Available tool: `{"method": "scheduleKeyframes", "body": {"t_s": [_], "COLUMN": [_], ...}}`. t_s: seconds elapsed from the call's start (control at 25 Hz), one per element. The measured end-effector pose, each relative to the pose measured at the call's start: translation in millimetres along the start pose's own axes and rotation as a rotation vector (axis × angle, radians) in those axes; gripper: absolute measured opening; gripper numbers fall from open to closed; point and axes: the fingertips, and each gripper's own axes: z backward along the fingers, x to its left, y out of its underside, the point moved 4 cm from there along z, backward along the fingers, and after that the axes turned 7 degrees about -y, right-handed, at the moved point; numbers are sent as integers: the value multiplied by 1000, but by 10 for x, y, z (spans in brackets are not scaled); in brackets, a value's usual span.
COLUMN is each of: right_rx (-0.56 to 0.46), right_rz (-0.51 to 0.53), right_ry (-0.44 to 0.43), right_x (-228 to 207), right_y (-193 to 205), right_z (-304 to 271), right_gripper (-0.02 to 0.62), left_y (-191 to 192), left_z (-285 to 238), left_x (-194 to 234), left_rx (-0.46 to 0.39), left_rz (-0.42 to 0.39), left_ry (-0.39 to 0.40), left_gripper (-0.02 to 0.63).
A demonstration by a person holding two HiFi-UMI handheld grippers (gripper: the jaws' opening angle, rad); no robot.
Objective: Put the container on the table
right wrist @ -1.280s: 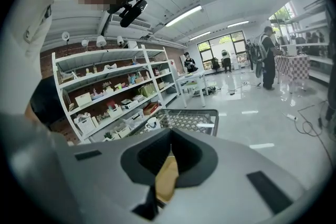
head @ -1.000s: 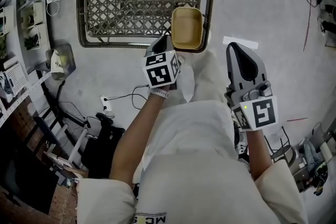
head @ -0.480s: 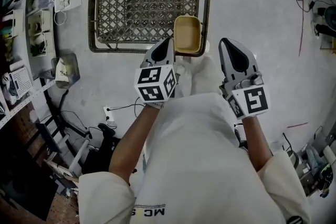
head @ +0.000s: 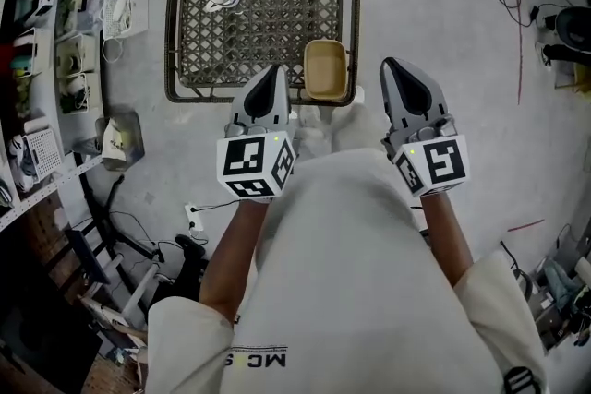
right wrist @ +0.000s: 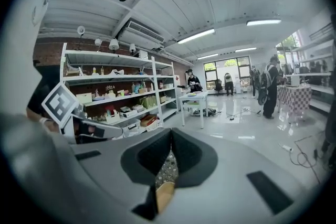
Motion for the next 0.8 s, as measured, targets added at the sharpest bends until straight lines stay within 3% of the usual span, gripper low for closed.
{"method": "scheduleKeyframes", "body": {"t_s": [0.52, 0.8], "right_rx": [-83, -129], "right_rz": [28, -32], "right_ry": [35, 4], "right_x": [-12, 44], "right_y": [-423, -703], "right_z": [322, 520], "right_gripper": [20, 20], "left_y": [-857, -999], "left_z": [686, 849], "left_x": [-16, -101], "left_rx": [-301, -362], "left_rz": [-84, -139], "left_ry": [-11, 18], "left_gripper": [23, 23]}}
